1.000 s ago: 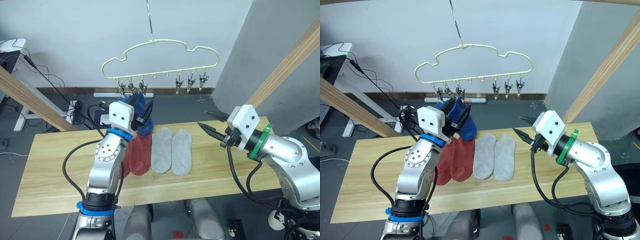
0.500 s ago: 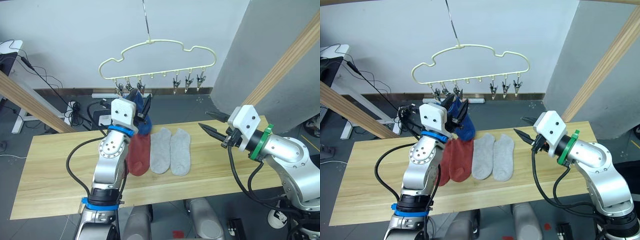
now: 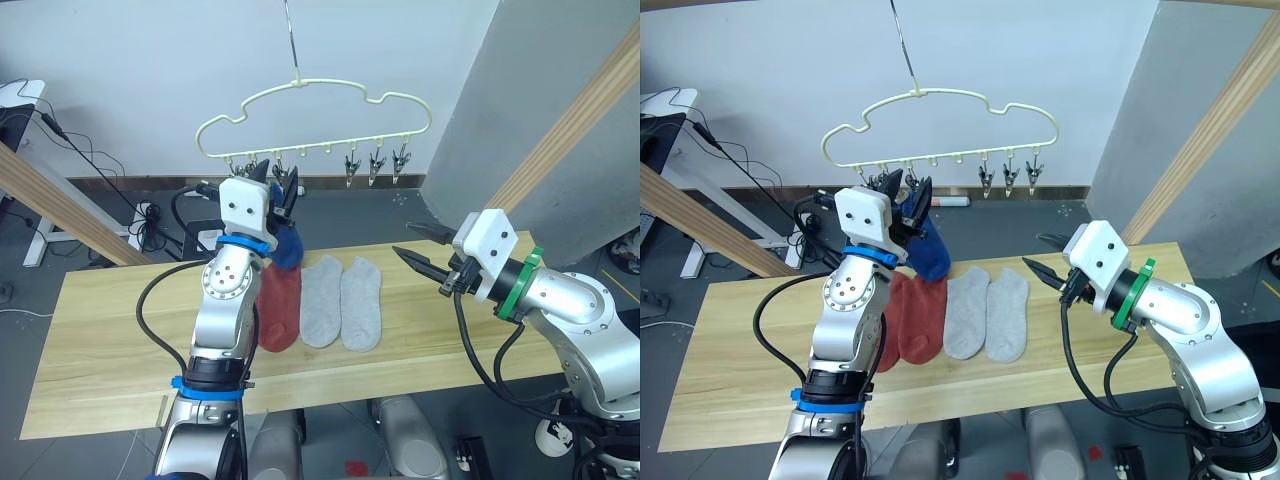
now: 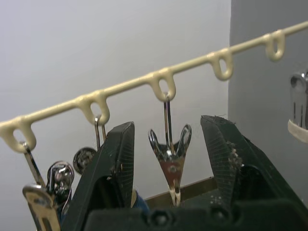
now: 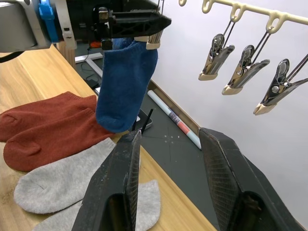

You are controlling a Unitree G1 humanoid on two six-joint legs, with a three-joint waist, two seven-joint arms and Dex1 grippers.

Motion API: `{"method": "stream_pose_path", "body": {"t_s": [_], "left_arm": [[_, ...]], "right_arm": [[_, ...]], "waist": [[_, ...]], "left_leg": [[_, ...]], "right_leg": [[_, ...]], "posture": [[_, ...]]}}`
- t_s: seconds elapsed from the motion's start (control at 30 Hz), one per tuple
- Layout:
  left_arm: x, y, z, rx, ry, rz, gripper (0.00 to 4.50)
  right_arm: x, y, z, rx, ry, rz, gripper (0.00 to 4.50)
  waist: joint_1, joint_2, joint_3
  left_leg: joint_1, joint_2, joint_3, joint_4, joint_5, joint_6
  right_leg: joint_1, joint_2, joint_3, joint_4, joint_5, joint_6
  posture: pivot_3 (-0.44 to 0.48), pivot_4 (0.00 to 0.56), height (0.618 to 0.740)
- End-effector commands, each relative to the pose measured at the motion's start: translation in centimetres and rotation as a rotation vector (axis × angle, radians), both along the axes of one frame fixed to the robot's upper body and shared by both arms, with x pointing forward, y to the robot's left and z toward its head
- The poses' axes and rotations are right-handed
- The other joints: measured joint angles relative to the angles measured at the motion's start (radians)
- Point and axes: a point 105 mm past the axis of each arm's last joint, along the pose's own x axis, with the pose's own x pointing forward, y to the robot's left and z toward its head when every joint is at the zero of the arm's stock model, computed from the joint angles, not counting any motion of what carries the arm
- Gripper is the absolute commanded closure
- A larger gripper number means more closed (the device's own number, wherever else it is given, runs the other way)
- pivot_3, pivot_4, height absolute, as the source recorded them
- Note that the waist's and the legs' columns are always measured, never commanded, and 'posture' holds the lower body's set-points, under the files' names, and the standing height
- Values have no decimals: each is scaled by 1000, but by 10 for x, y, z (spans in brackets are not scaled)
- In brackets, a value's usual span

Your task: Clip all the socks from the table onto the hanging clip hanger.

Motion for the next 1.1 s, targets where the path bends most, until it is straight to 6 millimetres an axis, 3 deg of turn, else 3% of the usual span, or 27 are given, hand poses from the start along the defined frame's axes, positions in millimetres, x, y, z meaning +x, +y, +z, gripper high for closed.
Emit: {"method": "stream_pose_path", "body": {"t_s": [0.03,0.2,0.5,0.57,0.7,0.8,0.97,1.1], "left_arm": [[-1,-1,8,-14,-28,-1,2127],[0,0,7,-11,-24,6,2127],[1,1,7,-5,-20,11,4238],[0,2,8,0,-25,14,4494],[-1,6,11,12,-34,21,4494],[-2,7,14,27,-36,10,4500],[-8,3,21,55,-31,-80,4500],[-11,4,25,90,-12,-136,4500]], "right_arm": [[-6,4,10,7,-48,27,2536],[-6,4,9,7,-46,26,2536],[-6,5,8,10,-43,29,2536],[-6,7,5,10,-38,31,2536],[-5,11,-7,-2,-15,30,2536],[3,15,-24,4,35,-5,1940],[32,22,-70,-5,107,-171,173],[49,34,-106,16,137,-256,32]], "waist": [[0,0,0],[0,0,0],[0,0,0],[0,0,0],[0,0,0],[0,0,0],[1,0,1],[1,1,1]], "left_leg": [[0,0,0,0,0,0],[0,0,0,0,0,0],[0,0,0,0,0,0],[0,0,0,0,0,0],[0,0,0,0,0,0],[0,0,0,0,0,0],[1,0,-1,0,0,0],[1,0,0,-1,0,0]], "right_leg": [[0,0,0,0,0,0],[0,0,0,0,0,0],[0,0,0,0,0,0],[0,0,0,0,0,0],[0,0,0,0,0,0],[0,0,0,0,0,0],[0,0,0,0,0,0],[-1,0,0,0,0,0]], "posture": [[-321,339,733],[-320,339,733],[-314,341,733],[-311,341,733],[-311,341,733],[-300,343,733],[-270,351,733],[-257,353,733]]}}
